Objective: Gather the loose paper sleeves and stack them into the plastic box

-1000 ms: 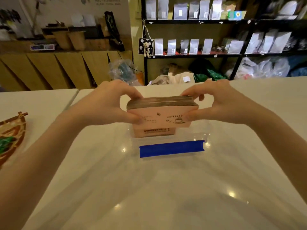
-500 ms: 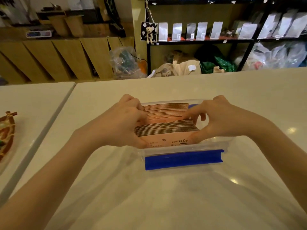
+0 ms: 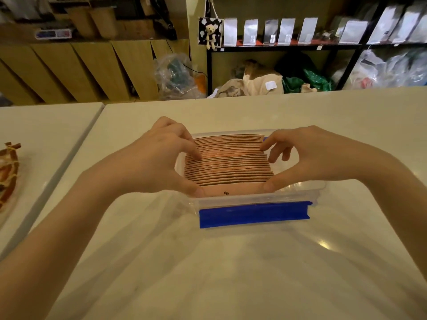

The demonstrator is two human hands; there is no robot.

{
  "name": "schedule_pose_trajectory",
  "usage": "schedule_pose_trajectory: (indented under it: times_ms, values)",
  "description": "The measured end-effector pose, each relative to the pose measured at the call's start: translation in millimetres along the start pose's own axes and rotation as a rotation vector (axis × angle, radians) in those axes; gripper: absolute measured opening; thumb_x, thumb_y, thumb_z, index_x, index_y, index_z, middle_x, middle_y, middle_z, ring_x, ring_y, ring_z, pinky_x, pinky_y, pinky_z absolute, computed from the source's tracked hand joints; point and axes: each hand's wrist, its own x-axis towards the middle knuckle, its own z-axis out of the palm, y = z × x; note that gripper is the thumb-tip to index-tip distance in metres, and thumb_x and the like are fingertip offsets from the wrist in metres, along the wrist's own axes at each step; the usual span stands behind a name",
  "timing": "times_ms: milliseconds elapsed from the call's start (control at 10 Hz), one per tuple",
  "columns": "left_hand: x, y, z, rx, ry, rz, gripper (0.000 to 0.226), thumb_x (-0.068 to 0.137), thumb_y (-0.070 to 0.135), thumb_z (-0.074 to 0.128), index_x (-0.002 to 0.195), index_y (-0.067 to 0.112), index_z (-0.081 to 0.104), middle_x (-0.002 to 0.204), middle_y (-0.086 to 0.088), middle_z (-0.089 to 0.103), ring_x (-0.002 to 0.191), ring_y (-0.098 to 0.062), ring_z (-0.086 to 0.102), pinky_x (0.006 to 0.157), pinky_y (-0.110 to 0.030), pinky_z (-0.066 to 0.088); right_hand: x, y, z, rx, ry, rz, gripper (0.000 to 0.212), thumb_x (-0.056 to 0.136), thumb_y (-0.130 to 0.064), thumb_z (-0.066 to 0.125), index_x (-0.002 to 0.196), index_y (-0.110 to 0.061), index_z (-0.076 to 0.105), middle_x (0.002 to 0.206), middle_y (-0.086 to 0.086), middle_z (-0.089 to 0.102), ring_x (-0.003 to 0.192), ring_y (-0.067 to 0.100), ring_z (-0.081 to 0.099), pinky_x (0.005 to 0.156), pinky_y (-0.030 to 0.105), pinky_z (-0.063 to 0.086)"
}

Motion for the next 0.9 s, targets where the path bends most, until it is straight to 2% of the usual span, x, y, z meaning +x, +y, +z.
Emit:
schedule_pose_trajectory:
  times_ms: [200, 300, 400, 600, 700, 800, 900]
  values:
    - [-0.7, -1.3, 1.7, -0.002, 0.007, -0.015, 0.061, 0.059, 0.055, 0.067, 0.115, 0.034, 0.053, 0.108, 0.015, 0.036, 0.105, -0.004, 0.021, 0.097, -0.029, 0.029, -2.5, -0.7, -2.4, 0.025, -0.014, 0.001, 0.069, 0.062, -0.046, 0.07, 0.124, -0.026, 0.048, 0.102, -0.015, 0.057, 0.08, -0.001, 0.054, 0.066, 0.011, 0.041]
    - [-0.4, -1.6, 2.9, 0.007, 0.009, -0.014, 0.06, 0.06, 0.054, 0.068, 0.116, 0.034, 0.052, 0.115, 0.011, 0.043, 0.101, -0.003, 0.025, 0.09, -0.025, 0.029, -2.5, -4.3, -2.0, 0.095, -0.065, 0.019, 0.064, 0.067, -0.04, 0.069, 0.126, -0.025, 0.048, 0.098, -0.02, 0.053, 0.074, -0.004, 0.054, 0.063, 0.008, 0.042]
    - [-0.5, -0.8, 4.7, 0.003, -0.014, -0.024, 0.06, 0.063, 0.051, 0.068, 0.117, 0.033, 0.051, 0.125, 0.009, 0.047, 0.099, -0.004, 0.032, 0.085, -0.023, 0.03, -3.4, -3.8, -2.7, 0.179, -0.071, 0.057, 0.061, 0.069, -0.039, 0.068, 0.126, -0.025, 0.049, 0.101, -0.016, 0.055, 0.077, -0.002, 0.055, 0.065, 0.008, 0.041]
    - [-1.0, 1.5, 2.3, 0.024, -0.044, -0.033, 0.057, 0.067, 0.049, 0.066, 0.118, 0.03, 0.051, 0.126, 0.007, 0.05, 0.098, -0.005, 0.037, 0.086, -0.024, 0.034, -4.2, -3.8, -1.0, 0.208, -0.063, 0.062, 0.059, 0.07, -0.039, 0.067, 0.124, -0.026, 0.048, 0.1, -0.014, 0.057, 0.081, 0.001, 0.056, 0.069, 0.011, 0.039]
    - [-2.8, 1.2, -6.1, -0.019, -0.043, -0.026, 0.051, 0.071, 0.048, 0.062, 0.117, 0.029, 0.052, 0.122, 0.007, 0.054, 0.1, -0.008, 0.044, 0.084, -0.023, 0.036, -11.8, -5.6, -6.6, 0.167, -0.018, 0.041, 0.061, 0.069, -0.041, 0.067, 0.125, -0.029, 0.045, 0.109, -0.01, 0.059, 0.094, 0.007, 0.057, 0.079, 0.02, 0.045]
    - [-7.7, 3.8, -22.5, -0.137, -0.06, -0.014, 0.048, 0.072, 0.049, 0.06, 0.115, 0.028, 0.055, 0.111, 0.01, 0.059, 0.092, -0.004, 0.051, 0.078, -0.018, 0.042, -25.4, -11.4, -16.3, 0.132, 0.072, -0.051, 0.063, 0.064, -0.052, 0.063, 0.122, -0.032, 0.047, 0.117, -0.011, 0.057, 0.101, 0.005, 0.055, 0.085, 0.021, 0.046]
    - [-18.8, 10.5, -52.3, -0.19, -0.023, 0.035, 0.056, 0.062, 0.056, 0.055, 0.112, 0.03, 0.055, 0.102, 0.016, 0.059, 0.088, 0.006, 0.053, 0.074, -0.01, 0.039, -57.4, -26.0, -37.7, 0.176, 0.277, -0.201, 0.064, 0.056, -0.057, 0.056, 0.117, -0.036, 0.051, 0.112, -0.019, 0.059, 0.102, -0.001, 0.055, 0.085, 0.021, 0.047]
